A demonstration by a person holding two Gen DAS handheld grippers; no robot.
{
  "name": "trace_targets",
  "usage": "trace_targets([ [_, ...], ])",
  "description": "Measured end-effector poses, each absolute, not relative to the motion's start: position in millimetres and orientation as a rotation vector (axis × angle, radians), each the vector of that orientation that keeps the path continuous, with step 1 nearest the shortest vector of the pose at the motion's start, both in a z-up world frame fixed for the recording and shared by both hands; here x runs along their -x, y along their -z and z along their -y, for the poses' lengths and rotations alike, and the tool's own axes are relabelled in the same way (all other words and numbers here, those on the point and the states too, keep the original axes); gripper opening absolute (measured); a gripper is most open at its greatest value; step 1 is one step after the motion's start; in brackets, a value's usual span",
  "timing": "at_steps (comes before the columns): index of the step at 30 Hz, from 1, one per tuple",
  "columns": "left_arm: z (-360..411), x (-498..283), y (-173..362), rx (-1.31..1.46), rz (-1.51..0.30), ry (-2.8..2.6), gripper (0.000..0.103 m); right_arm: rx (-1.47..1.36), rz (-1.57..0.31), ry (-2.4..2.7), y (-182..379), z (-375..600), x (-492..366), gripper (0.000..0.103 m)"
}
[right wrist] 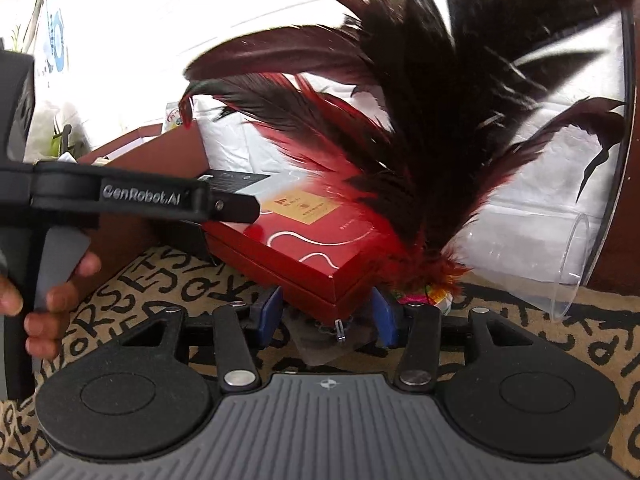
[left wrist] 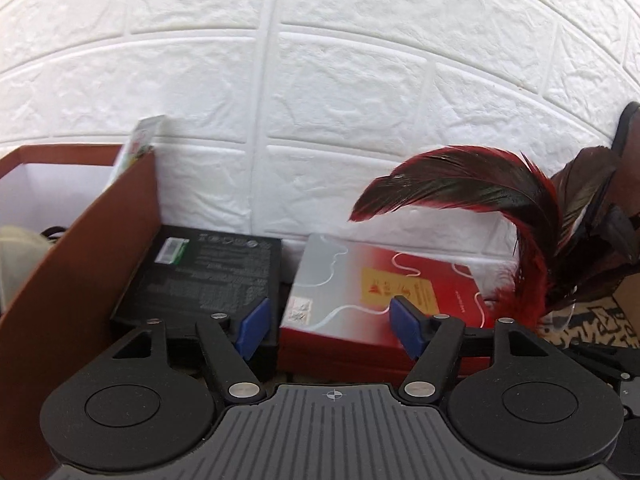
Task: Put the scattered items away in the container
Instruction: 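Grasp the red gift box edge with the left tool while the right tool grips its other edge, then lift the red gift box with both tools and carry it toward the shoebox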
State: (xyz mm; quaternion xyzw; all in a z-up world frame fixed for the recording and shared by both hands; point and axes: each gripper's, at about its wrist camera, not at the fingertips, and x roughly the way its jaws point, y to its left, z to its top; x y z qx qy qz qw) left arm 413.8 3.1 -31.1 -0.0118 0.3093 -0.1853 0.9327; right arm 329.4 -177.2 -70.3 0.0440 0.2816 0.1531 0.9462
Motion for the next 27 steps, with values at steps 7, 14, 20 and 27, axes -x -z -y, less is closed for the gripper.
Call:
trace_targets([
  [7, 11.9, -402.0, 32.0, -0.018, -0.648, 0.391, 0.064, -0.087, -0.581, -0.294, 73.7, 180.8, -333.5, 0.057],
  [14, 13.2, -348.3, 26.5, -0.03, -0.689, 0.397, 0.06, -0.104, -0.618, -0.316, 66.6, 191.9, -299.9, 0.052],
  [20, 1.0, -279.0, 25.2, 0.043, -0.74, 0.403, 0.059, -0.071, -0.639, -0.347, 57.4, 193.1, -242.4, 0.052],
  [27, -15.0, -199.4, 22.4, 0.03, -0.777, 0.453, 0.071, -0.007, -0.688, -0.449, 43.2, 187.2, -164.0, 0.052],
])
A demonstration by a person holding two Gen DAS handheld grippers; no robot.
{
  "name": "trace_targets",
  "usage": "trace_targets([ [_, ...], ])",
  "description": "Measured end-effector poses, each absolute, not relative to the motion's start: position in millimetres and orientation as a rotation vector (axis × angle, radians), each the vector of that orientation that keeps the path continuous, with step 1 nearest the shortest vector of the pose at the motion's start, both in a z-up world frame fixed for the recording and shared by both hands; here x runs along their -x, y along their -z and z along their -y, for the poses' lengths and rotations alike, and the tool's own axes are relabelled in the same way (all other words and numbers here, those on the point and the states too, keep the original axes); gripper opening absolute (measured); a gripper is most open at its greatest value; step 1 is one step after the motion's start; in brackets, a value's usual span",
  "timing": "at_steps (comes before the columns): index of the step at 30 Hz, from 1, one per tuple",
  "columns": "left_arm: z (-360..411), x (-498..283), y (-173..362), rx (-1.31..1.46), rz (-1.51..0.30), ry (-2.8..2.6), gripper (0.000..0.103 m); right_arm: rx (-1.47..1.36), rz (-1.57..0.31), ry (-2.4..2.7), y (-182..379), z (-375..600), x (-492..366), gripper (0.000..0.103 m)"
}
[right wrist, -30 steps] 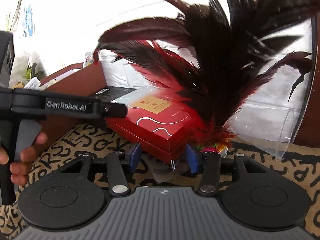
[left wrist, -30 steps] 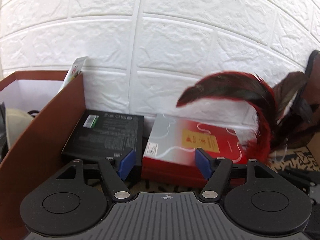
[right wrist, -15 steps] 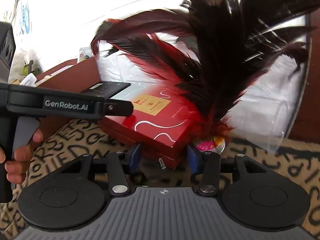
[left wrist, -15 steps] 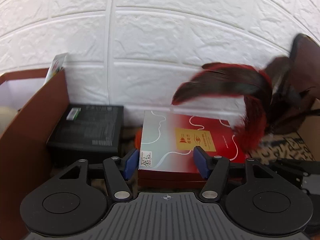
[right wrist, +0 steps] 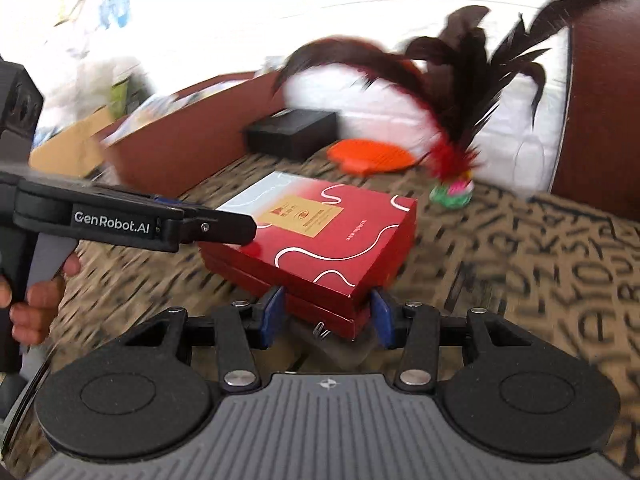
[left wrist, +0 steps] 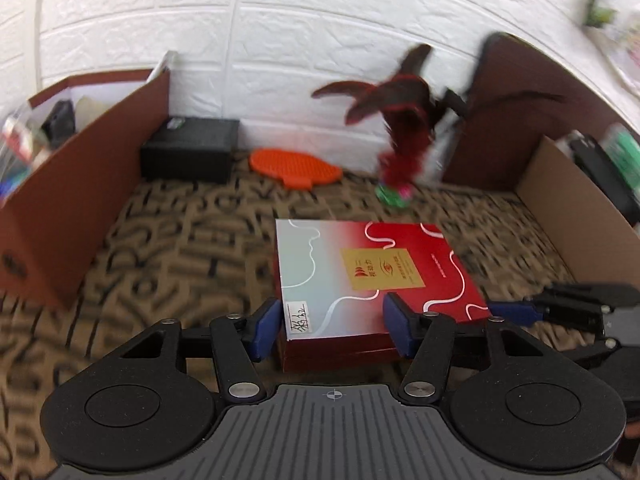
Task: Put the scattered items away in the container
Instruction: 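Lift the red gift box with both tools and carry it toward the shoebox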
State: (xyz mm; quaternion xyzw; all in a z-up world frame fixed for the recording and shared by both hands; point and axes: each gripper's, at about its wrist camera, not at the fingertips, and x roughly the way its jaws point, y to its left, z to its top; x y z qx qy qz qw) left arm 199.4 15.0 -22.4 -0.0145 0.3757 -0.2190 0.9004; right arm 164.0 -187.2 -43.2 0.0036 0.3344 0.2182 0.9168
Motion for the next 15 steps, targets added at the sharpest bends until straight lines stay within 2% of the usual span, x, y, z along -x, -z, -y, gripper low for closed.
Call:
trace_targets([
  [1, -16.9, -197.0, 24.8, 0.03, -0.793, 0.448, 0.073, 0.012, -0.691, -0.466, 42.9, 184.8, -156.6, 0.053],
  [2, -18.7, -196.6, 26.7, 0.03, -0.797, 0.437, 0.081, 0.034, -0.685, -0.479, 42.6, 182.7, -150.7, 0.054],
  [3, -20.3, -196.9, 27.9, 0.032, -0.795, 0.42, 0.084, 0.062, -0.673, -0.484, 41.7, 180.7, -146.3, 0.055],
  [7, -20.4, -206.3, 26.1, 0.061, -0.815, 0.447, 0.083, 0.125, -0.665, -0.468, 38.3, 168.5, -146.9, 0.06],
  [9, -16.4, -207.5, 26.0, 0.028, -0.817, 0.462, 0.077, 0.145, -0.662, -0.47, 41.1, 163.2, -150.0, 0.065],
  [11, -14.1, -206.5, 27.1, 0.02, -0.815, 0.479, 0.074, 0.176, -0.663, -0.469, 44.0, 160.2, -150.9, 0.065],
  [15, -10.7, -206.8, 27.3, 0.016, -0.814, 0.465, 0.081, 0.199, -0.677, -0.483, 44.6, 159.9, -151.1, 0.067],
])
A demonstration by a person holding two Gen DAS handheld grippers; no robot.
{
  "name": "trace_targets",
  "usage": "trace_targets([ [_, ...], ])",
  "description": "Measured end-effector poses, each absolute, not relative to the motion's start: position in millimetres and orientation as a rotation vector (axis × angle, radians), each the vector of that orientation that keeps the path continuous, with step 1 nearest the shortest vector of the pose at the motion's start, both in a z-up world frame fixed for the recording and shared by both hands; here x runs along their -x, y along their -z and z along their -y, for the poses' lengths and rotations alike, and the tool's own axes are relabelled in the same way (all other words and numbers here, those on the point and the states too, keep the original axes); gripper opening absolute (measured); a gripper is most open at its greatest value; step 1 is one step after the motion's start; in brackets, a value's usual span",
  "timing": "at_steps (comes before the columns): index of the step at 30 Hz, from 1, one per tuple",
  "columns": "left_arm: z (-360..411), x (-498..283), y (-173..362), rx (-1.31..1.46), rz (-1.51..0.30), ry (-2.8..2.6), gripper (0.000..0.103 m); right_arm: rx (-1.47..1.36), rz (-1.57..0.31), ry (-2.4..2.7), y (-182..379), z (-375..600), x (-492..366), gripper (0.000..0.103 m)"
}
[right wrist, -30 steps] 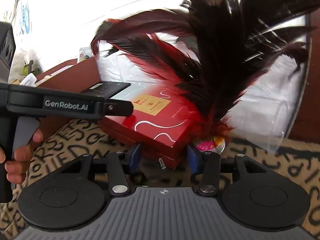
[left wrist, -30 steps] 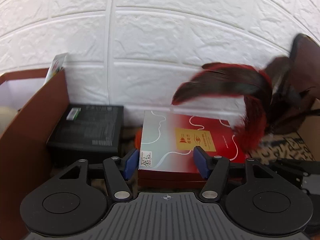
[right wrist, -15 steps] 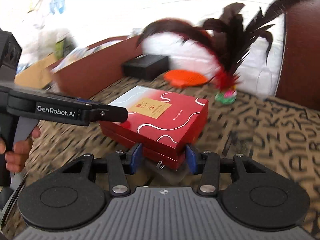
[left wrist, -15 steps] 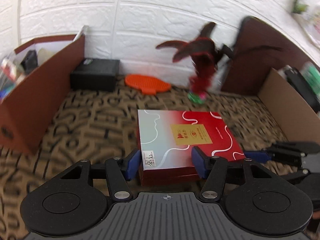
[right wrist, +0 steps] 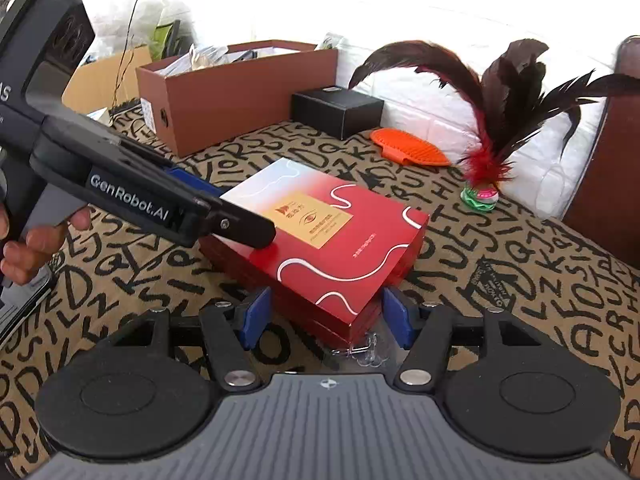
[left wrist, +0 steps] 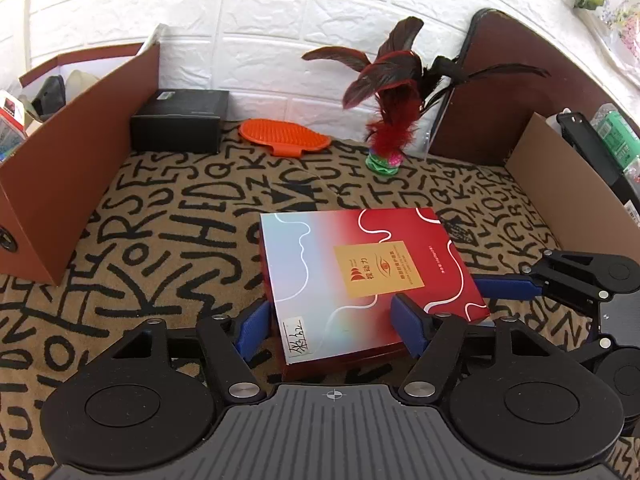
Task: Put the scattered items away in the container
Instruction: 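Lift the red gift box with both tools and carry it toward the shoebox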
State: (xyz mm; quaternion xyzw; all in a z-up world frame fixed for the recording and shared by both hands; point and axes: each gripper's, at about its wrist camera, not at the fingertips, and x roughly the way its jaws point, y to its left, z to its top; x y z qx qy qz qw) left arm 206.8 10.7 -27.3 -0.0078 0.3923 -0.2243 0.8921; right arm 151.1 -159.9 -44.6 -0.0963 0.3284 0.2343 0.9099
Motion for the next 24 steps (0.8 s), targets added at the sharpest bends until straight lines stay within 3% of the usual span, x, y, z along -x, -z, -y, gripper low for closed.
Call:
trace_targets([
  [4, -13.8, -207.2, 27.5, 0.046, -0.83, 0.487, 0.077, 0.228, -0.684, -0.476, 44.9, 157.0, -152.7, 0.066],
  [14, -14.3, -205.8, 30.0, 0.05, -0.826, 0.492, 0.081, 0.269, -0.686, -0.464, 46.6, 149.3, -155.5, 0.069],
  [17, -14.3, -203.2, 29.0, 0.035, -0.812, 0.471, 0.074, 0.297, -0.685, -0.453, 47.7, 146.4, -156.8, 0.062],
  [24, -47.2, -195.3, -0.5, 0.119, -0.745, 0.407, 0.074, 0.284, -0.661, -0.475, 25.9, 132.7, -156.2, 0.061],
])
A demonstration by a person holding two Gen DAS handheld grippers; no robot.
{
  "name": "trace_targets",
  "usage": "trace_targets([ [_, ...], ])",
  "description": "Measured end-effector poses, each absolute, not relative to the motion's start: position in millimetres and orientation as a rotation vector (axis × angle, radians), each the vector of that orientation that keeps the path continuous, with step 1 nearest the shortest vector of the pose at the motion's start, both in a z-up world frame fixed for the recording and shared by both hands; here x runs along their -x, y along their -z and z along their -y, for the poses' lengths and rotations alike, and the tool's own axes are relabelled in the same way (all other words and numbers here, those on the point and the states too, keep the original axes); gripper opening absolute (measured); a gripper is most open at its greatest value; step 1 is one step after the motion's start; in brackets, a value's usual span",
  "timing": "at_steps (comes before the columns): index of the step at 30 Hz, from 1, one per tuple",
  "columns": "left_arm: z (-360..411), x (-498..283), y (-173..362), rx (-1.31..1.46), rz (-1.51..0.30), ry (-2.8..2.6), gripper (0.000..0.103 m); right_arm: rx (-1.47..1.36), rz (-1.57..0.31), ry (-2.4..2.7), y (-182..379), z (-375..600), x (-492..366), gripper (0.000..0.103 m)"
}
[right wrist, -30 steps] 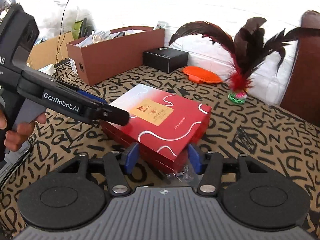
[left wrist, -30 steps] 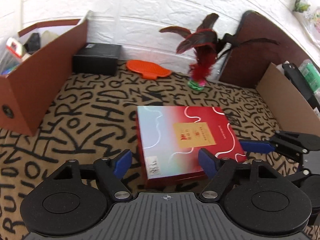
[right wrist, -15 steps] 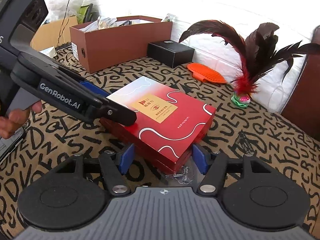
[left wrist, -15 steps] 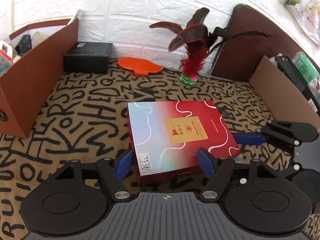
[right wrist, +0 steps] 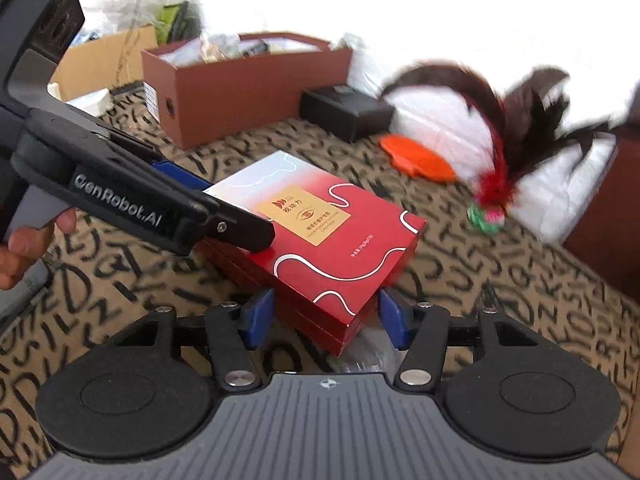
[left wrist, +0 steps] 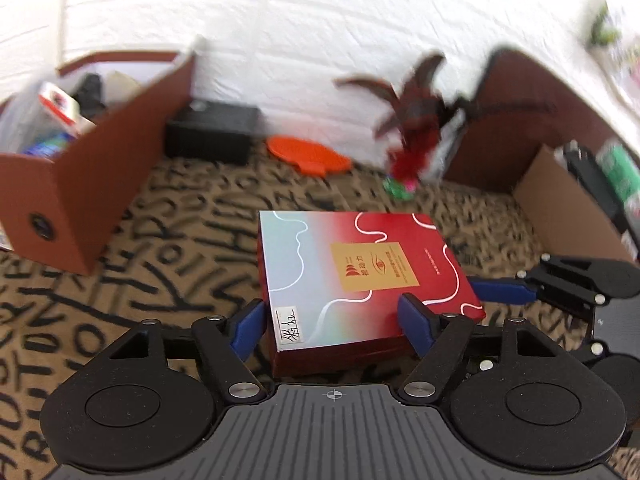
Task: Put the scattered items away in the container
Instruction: 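Lift the red gift box with both tools and carry it toward the shoebox, then lower the red gift box into the shoebox and open both tools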
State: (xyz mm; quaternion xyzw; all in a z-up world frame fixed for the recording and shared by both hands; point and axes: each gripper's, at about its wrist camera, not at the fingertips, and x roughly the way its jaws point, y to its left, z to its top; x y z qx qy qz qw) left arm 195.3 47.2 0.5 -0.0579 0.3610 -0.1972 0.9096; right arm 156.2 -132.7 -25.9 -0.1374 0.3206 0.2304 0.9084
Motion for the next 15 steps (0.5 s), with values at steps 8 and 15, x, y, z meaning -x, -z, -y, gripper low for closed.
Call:
trace_targets([
  [8, -105.7, -213.6, -82.6, 0.167, -0.571, 0.308, 0.074, 0.204, -0.534, -0.541, -46.4, 98.0, -183.1, 0.06],
  [15, -161.0, -278.0, -132.4, 0.203, -0.521, 0.211, 0.074, 0.153, -0.454, -0.573, -97.0, 45.0, -239.8, 0.058],
])
